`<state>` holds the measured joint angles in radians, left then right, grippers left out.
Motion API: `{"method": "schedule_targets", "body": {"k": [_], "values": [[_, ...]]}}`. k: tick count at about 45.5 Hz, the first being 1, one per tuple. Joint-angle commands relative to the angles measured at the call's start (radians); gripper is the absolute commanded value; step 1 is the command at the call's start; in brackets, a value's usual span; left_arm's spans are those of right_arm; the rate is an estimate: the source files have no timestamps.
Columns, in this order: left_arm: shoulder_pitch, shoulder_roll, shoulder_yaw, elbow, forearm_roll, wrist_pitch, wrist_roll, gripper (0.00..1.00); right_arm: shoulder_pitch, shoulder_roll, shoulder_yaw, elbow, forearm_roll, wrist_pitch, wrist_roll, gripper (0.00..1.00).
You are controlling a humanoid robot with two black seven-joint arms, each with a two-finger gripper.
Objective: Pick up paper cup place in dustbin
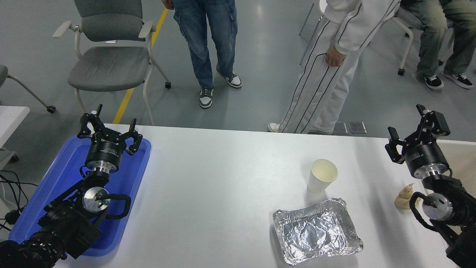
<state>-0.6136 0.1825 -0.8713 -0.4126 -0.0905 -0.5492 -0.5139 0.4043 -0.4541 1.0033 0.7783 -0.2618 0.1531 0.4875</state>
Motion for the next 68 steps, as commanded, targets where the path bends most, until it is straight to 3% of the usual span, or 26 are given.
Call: {"method": "schedule_targets", "body": {"k": [1, 50, 59, 68], "values": [[0.0, 0.0, 0.0, 0.0, 0.0, 0.0, 0.0, 1.0, -0.001, 0.003, 0.0, 0.001, 0.0, -0.001, -0.001, 1.0], [0.0, 0.0, 0.0, 0.0, 0.0, 0.0, 0.0, 1.0, 0.002, -0.028, -0.005, -0.005, 0.0, 0.013, -0.001, 1.0], [0.0, 0.0, 0.0, 0.0, 0.0, 0.0, 0.0, 1.0, 0.013, -0.051, -0.126, 0.015, 0.013, 0.005, -0.001, 1.0], [0.0, 0.0, 0.0, 0.0, 0.0, 0.0, 0.0, 1.0, 0.068, -0.169, -0.354, 0.053, 0.016, 0.003, -0.001, 1.0]]}}
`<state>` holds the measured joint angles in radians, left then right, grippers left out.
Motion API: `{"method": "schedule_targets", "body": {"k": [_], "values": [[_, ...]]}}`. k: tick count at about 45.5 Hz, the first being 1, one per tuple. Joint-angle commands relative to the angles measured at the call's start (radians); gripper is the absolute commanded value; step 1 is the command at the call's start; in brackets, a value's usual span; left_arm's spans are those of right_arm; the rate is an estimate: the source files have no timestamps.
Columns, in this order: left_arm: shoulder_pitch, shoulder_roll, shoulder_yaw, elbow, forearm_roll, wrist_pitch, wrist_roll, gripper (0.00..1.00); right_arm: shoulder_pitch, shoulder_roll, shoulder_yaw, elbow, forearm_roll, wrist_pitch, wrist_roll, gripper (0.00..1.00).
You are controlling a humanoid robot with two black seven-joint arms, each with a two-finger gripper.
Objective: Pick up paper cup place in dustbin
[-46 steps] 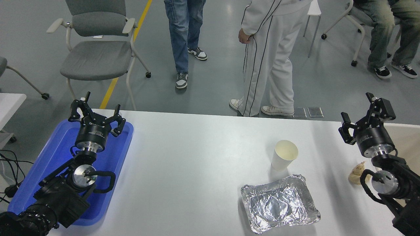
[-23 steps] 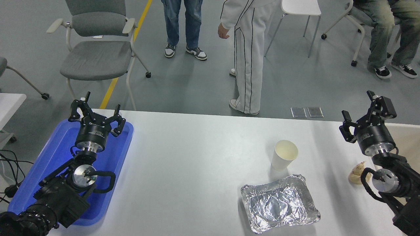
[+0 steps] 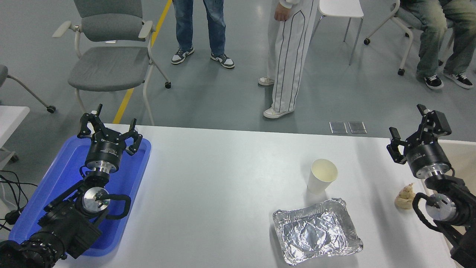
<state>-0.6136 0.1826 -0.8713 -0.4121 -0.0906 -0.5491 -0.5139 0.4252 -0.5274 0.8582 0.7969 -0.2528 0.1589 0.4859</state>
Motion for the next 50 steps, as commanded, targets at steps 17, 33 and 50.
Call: {"method": "schedule_targets", "body": {"k": [17, 33, 50], "values": [[-0.002, 0.0, 0.0, 0.0, 0.0, 0.0, 0.002, 1.0, 0.446, -0.299, -0.962, 0.105, 0.007, 0.01, 0.0, 1.0], [-0.003, 0.0, 0.0, 0.0, 0.0, 0.0, 0.003, 1.0, 0.912, -0.327, -1.635, 0.2, 0.007, 0.123, -0.001, 1.0], [-0.003, 0.0, 0.0, 0.0, 0.0, -0.002, 0.003, 1.0, 1.42, -0.158, -2.266, 0.404, -0.013, 0.375, -0.006, 1.0]]}}
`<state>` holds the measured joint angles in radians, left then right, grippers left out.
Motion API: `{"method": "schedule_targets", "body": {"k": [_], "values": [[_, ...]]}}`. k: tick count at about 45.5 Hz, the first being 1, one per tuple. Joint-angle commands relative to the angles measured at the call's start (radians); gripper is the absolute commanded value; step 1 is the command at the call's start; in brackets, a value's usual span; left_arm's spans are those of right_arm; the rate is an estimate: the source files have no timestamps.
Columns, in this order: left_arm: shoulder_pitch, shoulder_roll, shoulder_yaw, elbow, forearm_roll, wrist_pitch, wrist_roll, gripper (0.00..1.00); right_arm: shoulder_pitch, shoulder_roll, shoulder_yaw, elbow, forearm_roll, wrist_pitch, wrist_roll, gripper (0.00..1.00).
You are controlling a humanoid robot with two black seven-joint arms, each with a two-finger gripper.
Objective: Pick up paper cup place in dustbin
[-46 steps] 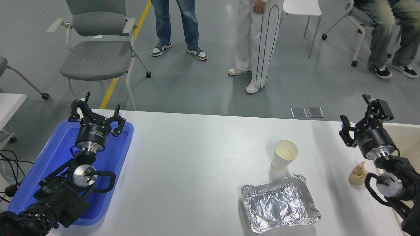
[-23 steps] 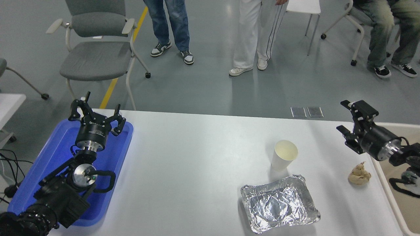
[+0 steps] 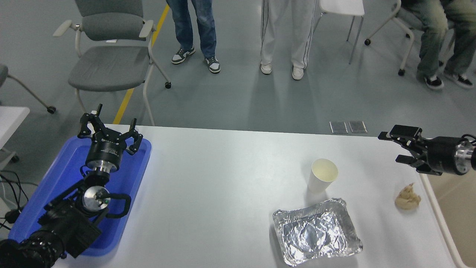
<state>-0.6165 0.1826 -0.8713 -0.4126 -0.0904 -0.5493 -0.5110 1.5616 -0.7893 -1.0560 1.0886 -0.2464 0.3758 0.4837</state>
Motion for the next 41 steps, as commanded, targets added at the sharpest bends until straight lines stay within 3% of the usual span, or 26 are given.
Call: {"method": "schedule_targets", "body": {"k": [1, 8, 22, 25, 30, 33, 41], "values": [[0.0, 0.0, 0.0, 0.0, 0.0, 0.0, 0.0, 1.0, 0.304, 0.114, -0.366, 0.119, -0.024, 0.179, -0.005, 1.0], [0.0, 0.0, 0.0, 0.0, 0.0, 0.0, -0.001, 1.0, 0.403, 0.24, -0.429, 0.169, -0.065, 0.293, -0.007, 1.0], [0.001, 0.0, 0.0, 0.0, 0.0, 0.0, -0.001, 1.0, 0.58, 0.409, -0.421, 0.344, -0.094, 0.311, -0.023, 1.0], [0.001, 0.0, 0.0, 0.0, 0.0, 0.0, -0.001, 1.0, 0.612, 0.441, -0.41, 0.353, -0.096, 0.322, -0.066, 1.0], [0.001, 0.0, 0.0, 0.001, 0.0, 0.0, -0.001, 1.0, 0.649, 0.484, -0.369, 0.363, -0.093, 0.359, -0.187, 1.0], [0.001, 0.0, 0.0, 0.001, 0.0, 0.0, -0.001, 1.0, 0.657, 0.505, -0.332, 0.364, -0.083, 0.373, -0.232, 0.99], [0.001, 0.0, 0.0, 0.001, 0.0, 0.0, -0.001, 1.0, 0.707, 0.533, -0.298, 0.367, -0.045, 0.374, -0.251, 0.97]]}}
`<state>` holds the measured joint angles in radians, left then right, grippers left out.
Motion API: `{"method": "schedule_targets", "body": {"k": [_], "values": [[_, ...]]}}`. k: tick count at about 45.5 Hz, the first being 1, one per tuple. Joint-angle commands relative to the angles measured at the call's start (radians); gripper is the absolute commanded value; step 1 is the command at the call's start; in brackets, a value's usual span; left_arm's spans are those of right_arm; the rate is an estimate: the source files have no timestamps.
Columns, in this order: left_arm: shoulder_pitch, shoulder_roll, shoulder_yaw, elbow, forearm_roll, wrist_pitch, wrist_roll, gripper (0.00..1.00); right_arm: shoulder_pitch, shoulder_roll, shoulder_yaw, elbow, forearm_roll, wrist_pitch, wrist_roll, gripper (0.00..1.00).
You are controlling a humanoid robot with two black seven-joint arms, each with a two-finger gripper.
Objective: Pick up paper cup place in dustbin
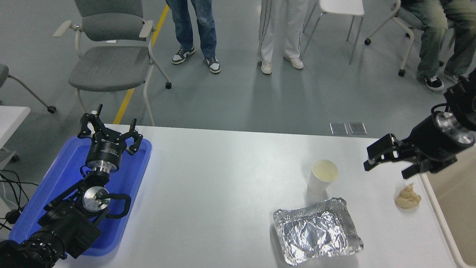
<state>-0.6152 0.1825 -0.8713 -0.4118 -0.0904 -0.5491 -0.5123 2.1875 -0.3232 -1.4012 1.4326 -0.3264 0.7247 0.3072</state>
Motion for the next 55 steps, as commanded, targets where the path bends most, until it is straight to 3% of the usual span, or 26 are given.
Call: {"method": "schedule_targets", "body": {"k": [1, 32, 55], "values": [[0.0, 0.0, 0.0, 0.001, 0.0, 0.0, 0.0, 1.0, 0.087, 0.067, 0.048, 0.023, 0.044, 0.025, -0.074, 0.97], [0.0, 0.0, 0.0, -0.001, 0.0, -0.002, 0.001, 1.0, 0.018, 0.133, 0.114, -0.064, 0.059, 0.005, -0.076, 0.94], [0.0, 0.0, 0.0, -0.002, 0.0, -0.002, 0.001, 1.0, -0.227, 0.161, 0.145, -0.31, 0.102, -0.179, -0.088, 0.91]]}}
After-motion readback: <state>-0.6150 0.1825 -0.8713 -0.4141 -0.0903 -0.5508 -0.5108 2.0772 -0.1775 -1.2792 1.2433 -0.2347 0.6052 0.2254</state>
